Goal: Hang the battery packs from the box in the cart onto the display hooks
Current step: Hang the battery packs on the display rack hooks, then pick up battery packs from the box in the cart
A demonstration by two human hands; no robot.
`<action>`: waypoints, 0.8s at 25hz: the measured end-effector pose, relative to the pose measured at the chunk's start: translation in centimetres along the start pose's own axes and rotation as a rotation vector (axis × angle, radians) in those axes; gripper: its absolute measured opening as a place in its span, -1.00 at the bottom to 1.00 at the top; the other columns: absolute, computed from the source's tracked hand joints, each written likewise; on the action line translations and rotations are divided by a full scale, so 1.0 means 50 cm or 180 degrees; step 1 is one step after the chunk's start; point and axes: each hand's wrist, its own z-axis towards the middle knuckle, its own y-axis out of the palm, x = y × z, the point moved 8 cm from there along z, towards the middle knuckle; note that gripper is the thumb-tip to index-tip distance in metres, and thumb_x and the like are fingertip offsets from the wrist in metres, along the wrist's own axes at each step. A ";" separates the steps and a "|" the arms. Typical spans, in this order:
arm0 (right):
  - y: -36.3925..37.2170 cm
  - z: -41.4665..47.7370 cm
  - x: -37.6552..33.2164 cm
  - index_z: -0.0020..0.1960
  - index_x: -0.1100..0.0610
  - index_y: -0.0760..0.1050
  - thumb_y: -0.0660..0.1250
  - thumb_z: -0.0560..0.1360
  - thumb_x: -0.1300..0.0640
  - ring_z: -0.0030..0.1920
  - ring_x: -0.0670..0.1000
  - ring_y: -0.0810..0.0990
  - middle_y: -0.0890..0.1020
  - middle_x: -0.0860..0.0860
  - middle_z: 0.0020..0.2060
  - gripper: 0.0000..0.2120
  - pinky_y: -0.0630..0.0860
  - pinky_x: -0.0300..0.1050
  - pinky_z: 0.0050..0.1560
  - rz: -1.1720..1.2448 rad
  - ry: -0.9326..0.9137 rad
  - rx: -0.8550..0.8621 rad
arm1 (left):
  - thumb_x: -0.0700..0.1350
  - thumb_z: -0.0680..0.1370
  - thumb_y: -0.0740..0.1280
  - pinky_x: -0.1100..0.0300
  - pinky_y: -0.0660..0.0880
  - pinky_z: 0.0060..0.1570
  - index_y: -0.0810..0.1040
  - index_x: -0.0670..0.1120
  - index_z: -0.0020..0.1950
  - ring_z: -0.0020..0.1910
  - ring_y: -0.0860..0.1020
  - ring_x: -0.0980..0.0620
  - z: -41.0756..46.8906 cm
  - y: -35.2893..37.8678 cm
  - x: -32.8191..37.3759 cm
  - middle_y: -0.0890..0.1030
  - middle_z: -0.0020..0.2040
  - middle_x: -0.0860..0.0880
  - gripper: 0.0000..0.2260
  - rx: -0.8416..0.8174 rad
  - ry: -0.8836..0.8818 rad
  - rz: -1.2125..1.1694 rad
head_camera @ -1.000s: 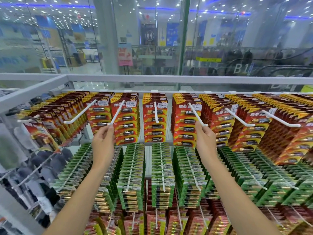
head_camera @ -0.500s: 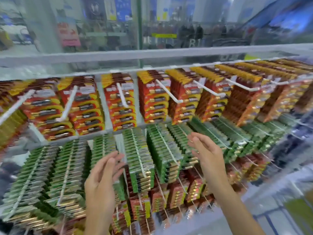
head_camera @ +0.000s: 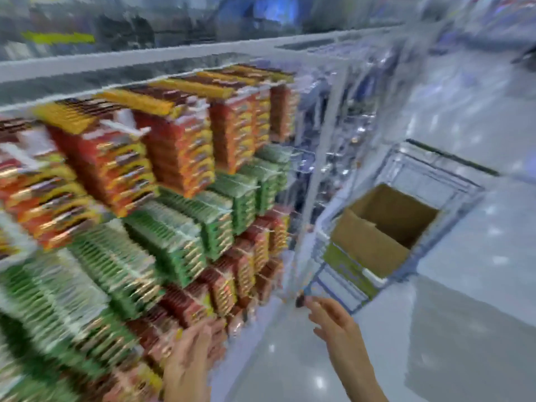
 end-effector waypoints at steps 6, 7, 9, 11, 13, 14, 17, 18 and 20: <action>-0.280 0.066 0.046 -0.08 0.04 0.71 0.53 0.31 0.00 -0.09 0.06 0.65 0.75 -0.05 -0.22 -0.78 0.52 -0.06 -0.12 0.0282 0.0263 0.0846 | -0.27 0.73 0.15 0.08 0.49 -0.03 0.70 -0.09 0.00 -0.08 0.68 -0.08 0.052 0.294 -0.109 0.68 0.13 -0.18 -0.67 -0.0962 -0.0818 0.0316; -0.330 0.079 0.054 -0.06 0.08 0.70 0.53 0.34 0.03 -0.10 0.07 0.65 0.75 -0.04 -0.23 -0.79 0.50 -0.07 -0.12 0.0386 0.0297 0.0956 | -0.29 0.75 0.09 0.10 0.45 -0.05 0.63 -0.10 0.02 -0.07 0.62 -0.11 0.052 0.356 -0.123 0.63 0.13 -0.19 -0.67 -0.1140 -0.0899 0.0455; -0.399 0.099 0.066 -0.08 0.10 0.70 0.55 0.45 0.13 -0.09 0.10 0.63 0.76 0.03 -0.20 -0.92 0.47 -0.06 -0.07 0.0476 0.0395 0.1012 | -0.27 0.75 0.09 0.11 0.39 -0.08 0.57 -0.12 -0.01 -0.06 0.56 -0.10 0.052 0.436 -0.149 0.60 0.08 -0.19 -0.71 -0.1273 -0.1032 0.0633; -0.464 0.126 0.084 -0.09 0.12 0.69 0.49 0.54 0.23 -0.07 0.14 0.63 0.76 0.10 -0.14 -0.95 0.47 -0.05 -0.07 0.0537 0.0531 0.1187 | -0.22 0.75 0.11 0.10 0.46 -0.07 0.57 -0.10 0.04 -0.02 0.58 -0.06 0.060 0.502 -0.176 0.62 0.13 -0.18 -0.75 -0.1442 -0.1043 0.0870; -0.519 0.151 0.094 -0.08 0.12 0.68 0.44 0.56 0.24 -0.01 0.17 0.65 0.75 0.11 -0.11 -0.92 0.48 -0.04 -0.07 0.0611 0.0603 0.1322 | -0.23 0.75 0.08 0.05 0.49 0.00 0.54 -0.20 0.18 0.06 0.59 -0.11 0.078 0.549 -0.213 0.58 0.25 -0.23 -0.77 -0.1529 -0.1140 0.0983; -0.539 0.165 0.094 -0.07 0.11 0.68 0.43 0.57 0.23 0.02 0.17 0.66 0.76 0.09 -0.11 -0.92 0.48 -0.03 -0.05 0.0619 0.0642 0.1361 | -0.25 0.75 0.06 0.03 0.46 0.03 0.50 -0.24 0.24 0.10 0.56 -0.18 0.085 0.570 -0.231 0.56 0.27 -0.26 -0.76 -0.1565 -0.1357 0.0985; -0.582 0.219 0.092 -0.05 0.08 0.69 0.43 0.57 0.21 0.05 0.16 0.67 0.76 0.04 -0.12 -0.92 0.51 -0.01 -0.01 0.0603 0.0721 0.1471 | -0.25 0.74 0.09 0.05 0.46 0.03 0.52 -0.21 0.29 0.09 0.58 -0.15 0.126 0.627 -0.262 0.60 0.25 -0.21 -0.76 -0.1550 -0.1493 0.1182; -0.591 0.241 0.090 -0.05 0.08 0.69 0.43 0.57 0.21 0.05 0.15 0.67 0.76 0.04 -0.11 -0.92 0.51 -0.01 0.00 0.0620 0.0743 0.1498 | -0.24 0.73 0.11 0.06 0.47 0.01 0.55 -0.18 0.23 0.08 0.59 -0.12 0.143 0.652 -0.264 0.61 0.24 -0.19 -0.77 -0.1521 -0.1511 0.1224; -0.605 0.290 0.079 -0.05 0.09 0.69 0.44 0.57 0.21 0.05 0.15 0.68 0.76 0.04 -0.12 -0.93 0.51 -0.02 0.01 0.0647 0.0770 0.1553 | -0.24 0.73 0.12 0.06 0.47 -0.01 0.57 -0.14 0.15 0.07 0.60 -0.10 0.180 0.706 -0.270 0.64 0.21 -0.15 -0.78 -0.1520 -0.1510 0.1221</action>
